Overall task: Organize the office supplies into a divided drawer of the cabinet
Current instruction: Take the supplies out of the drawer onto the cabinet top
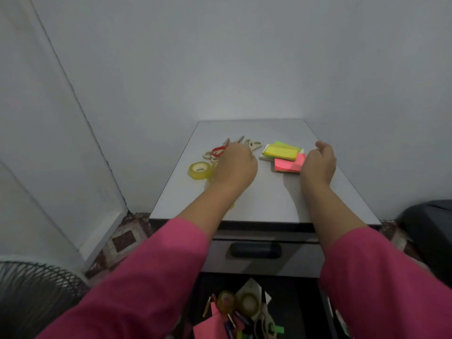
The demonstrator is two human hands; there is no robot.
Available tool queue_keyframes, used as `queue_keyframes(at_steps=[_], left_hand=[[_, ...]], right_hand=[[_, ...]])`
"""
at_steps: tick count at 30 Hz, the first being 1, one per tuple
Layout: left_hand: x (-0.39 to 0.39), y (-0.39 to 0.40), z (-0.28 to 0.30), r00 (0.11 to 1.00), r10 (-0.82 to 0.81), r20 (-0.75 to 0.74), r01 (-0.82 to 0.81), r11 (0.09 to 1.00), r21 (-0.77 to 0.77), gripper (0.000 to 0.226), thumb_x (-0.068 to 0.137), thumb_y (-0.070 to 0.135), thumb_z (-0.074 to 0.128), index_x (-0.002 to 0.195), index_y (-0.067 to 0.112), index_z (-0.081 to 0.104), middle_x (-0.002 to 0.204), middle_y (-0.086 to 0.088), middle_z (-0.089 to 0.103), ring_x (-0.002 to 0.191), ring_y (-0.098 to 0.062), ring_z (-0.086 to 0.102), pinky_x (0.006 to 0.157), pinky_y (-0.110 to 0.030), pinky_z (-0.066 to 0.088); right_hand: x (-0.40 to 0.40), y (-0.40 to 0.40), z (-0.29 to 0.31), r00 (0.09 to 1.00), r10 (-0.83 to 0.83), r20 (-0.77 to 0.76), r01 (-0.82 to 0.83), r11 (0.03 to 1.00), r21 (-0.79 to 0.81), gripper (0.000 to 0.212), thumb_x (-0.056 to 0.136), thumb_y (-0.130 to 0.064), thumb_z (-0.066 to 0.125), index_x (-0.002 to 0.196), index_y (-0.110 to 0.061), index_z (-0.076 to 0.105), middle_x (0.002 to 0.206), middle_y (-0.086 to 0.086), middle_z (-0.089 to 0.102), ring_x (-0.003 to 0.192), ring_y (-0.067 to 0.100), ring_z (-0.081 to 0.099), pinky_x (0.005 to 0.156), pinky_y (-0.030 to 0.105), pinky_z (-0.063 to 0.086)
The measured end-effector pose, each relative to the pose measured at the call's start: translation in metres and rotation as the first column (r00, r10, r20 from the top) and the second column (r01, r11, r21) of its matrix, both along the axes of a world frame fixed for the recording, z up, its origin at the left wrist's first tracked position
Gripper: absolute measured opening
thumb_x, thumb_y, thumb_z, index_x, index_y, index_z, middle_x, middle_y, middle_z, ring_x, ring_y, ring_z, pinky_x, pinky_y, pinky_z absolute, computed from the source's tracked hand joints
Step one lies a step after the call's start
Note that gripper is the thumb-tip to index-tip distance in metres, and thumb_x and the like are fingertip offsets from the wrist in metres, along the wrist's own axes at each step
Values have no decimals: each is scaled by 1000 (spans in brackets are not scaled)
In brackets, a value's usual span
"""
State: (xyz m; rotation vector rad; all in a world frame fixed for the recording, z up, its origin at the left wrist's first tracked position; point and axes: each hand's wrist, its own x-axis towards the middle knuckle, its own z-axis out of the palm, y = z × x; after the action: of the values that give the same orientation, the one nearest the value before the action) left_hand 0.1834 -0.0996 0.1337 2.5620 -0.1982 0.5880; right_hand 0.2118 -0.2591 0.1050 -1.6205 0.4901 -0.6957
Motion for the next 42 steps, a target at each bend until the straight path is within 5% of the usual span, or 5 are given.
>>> queue_keyframes(at_steps=[7,18,24,30,42], left_hand=[[-62,-6,-20,997,-78,-20,76,994,-73,36,94,16,45,60,12,37,75,-9,45,69,-23,50,58,-31,29],[-146,12,-101,979,-158,131,184,958,-219,13,90,8,51,96,8,63,90,-3,60,80,-17,56,67,-34,48],[-139,44,-180,958,-66,-280,51,997,-61,14,90,10,48,88,6,62,88,-13,65,82,-30,62,68,-40,51],[-129,73,-237,713,91,-695,121,960,251,22,93,7,45,98,-1,65,107,-16,65,98,-28,61,82,-34,49],[-145,54,-289,609,148,-779,96,961,258,33,96,2,41,128,-1,51,129,-17,55,118,-29,55,94,-34,45]], right_hand=[[-48,8,-2,983,171,-67,-175,982,-67,45,90,-7,39,134,-13,48,137,11,47,125,24,44,98,28,34],[-179,29,-82,920,244,308,-195,964,-182,29,89,6,46,97,-17,61,99,4,60,92,0,56,80,11,44],[-204,25,-188,908,353,-224,-406,872,-271,23,91,2,50,93,-18,61,101,2,54,92,10,54,70,2,35],[-199,5,-257,566,308,-765,-668,714,-207,27,93,-5,49,114,-6,66,117,15,63,105,27,61,78,24,44],[-189,14,-287,483,368,-794,-675,734,-71,23,91,-10,55,106,-6,72,103,15,71,96,26,66,80,30,51]])
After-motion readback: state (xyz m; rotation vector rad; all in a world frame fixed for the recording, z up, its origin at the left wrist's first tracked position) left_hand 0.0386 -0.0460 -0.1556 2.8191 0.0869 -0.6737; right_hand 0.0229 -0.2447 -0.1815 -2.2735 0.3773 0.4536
